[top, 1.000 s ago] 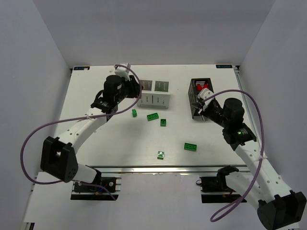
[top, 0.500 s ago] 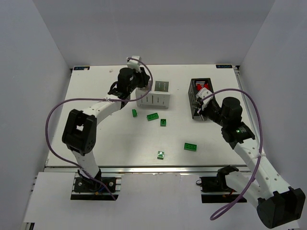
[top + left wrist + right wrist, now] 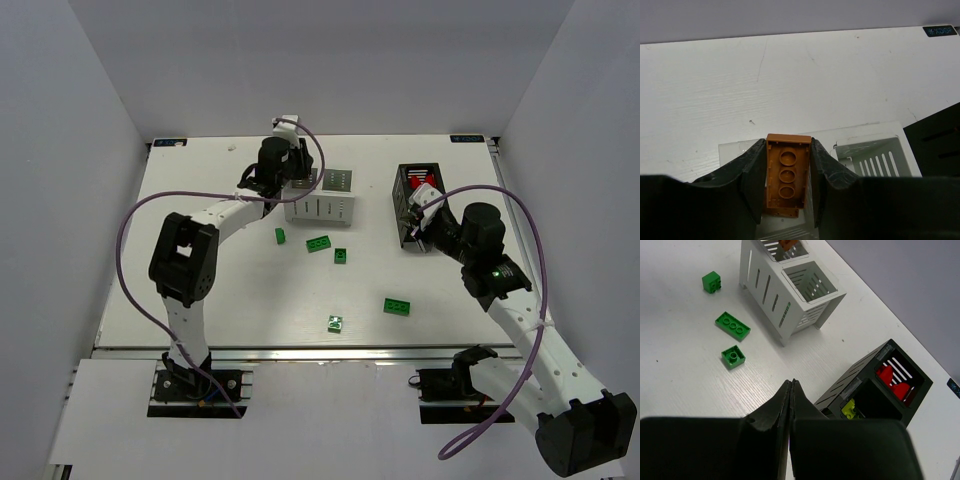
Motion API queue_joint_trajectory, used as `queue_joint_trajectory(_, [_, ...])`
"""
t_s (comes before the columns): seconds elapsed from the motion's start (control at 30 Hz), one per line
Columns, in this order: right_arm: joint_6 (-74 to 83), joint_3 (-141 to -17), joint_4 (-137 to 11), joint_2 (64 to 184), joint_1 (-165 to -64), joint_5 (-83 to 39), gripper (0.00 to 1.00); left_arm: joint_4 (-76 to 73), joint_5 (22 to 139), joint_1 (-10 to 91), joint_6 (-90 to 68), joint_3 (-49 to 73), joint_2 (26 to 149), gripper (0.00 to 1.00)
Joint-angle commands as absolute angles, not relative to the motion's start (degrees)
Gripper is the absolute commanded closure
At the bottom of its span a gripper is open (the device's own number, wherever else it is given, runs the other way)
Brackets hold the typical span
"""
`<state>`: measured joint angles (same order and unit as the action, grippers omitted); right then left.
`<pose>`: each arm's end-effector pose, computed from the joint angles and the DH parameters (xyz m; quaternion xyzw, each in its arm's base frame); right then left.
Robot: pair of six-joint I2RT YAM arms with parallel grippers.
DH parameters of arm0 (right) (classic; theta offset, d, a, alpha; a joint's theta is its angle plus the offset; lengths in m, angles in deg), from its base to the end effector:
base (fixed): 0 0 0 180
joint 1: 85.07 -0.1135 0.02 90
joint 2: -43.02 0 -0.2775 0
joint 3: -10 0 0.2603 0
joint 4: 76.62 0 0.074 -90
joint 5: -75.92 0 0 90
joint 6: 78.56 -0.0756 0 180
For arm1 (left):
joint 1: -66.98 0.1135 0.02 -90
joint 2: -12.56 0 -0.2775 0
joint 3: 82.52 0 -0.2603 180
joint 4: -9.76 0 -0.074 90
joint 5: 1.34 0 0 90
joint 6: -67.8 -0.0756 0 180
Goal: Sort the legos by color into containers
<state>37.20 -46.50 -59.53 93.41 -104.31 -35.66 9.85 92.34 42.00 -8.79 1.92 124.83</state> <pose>0.2208 0.1065 0.3275 -0.4001 0.6546 0.1087 0.6322 0.4713 -0.2142 0.2527 0.0617 0.7993 -0.1720 0.5724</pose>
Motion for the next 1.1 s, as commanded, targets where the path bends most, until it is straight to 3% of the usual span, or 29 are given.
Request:
queue_joint_trajectory(0.0, [37.45,-46.48,-60.57,92.77,-104.4,-36.32,1.0,9.01,92.96,41.84,-8.22,0.39,123.48,0.68])
queue_joint_trajectory(0.2, [37.45,-46.48,-60.48,92.68,-104.32,-36.32,0.98,7.51,92.44,41.84,-7.61,0.74,121.37,0.46])
queue_joint_trajectory(0.23, [37.45,-46.48,-60.4,92.68,-104.32,-36.32,0.96,7.25,92.09,41.84,-7.52,0.83,120.76,0.35])
queue_joint_trajectory(0.3, [37.45,-46.48,-60.48,92.77,-104.23,-36.4,0.93,6.63,90.86,41.84,-7.43,1.36,118.83,0.26])
queue_joint_trajectory(0.4, [37.45,-46.48,-60.48,92.94,-104.14,-36.41,0.9,6.11,89.8,41.84,-7.69,2.67,116.37,0.18])
queue_joint_trajectory(0.6, [37.45,-46.48,-60.05,93.12,-102.91,-37.55,0.76,-1.62,89.18,41.84,-8.84,3.29,107.06,0.16])
queue_joint_trajectory(0.67, [37.72,-46.39,-59.61,93.64,-102.3,-39.55,0.6,-6.08,88.75,41.84,-8.14,4.96,100.93,0.15])
queue_joint_trajectory(0.73, [38.59,-46.65,-58.47,94.52,-102.03,-42.1,0.52,-6.73,88.74,41.84,-6.3,8.37,95.38,0.02])
queue_joint_trajectory(0.77, [39.81,-46.83,-56.72,95.92,-101.86,-44.82,0.43,-2.46,89.79,41.84,-4.63,15.27,91.96,0.02])
queue_joint_trajectory(0.9, [47.89,-51.3,-44.72,102.07,-101.77,-55.8,0.32,6.71,88.74,41.66,1.61,28.68,75.53,0.02])
queue_joint_trajectory(1.07, [52.39,-52.11,-40.44,106.65,-101.77,-51.72,0.3,5.41,85.4,41.49,-2.14,33.62,70.48,0.02])
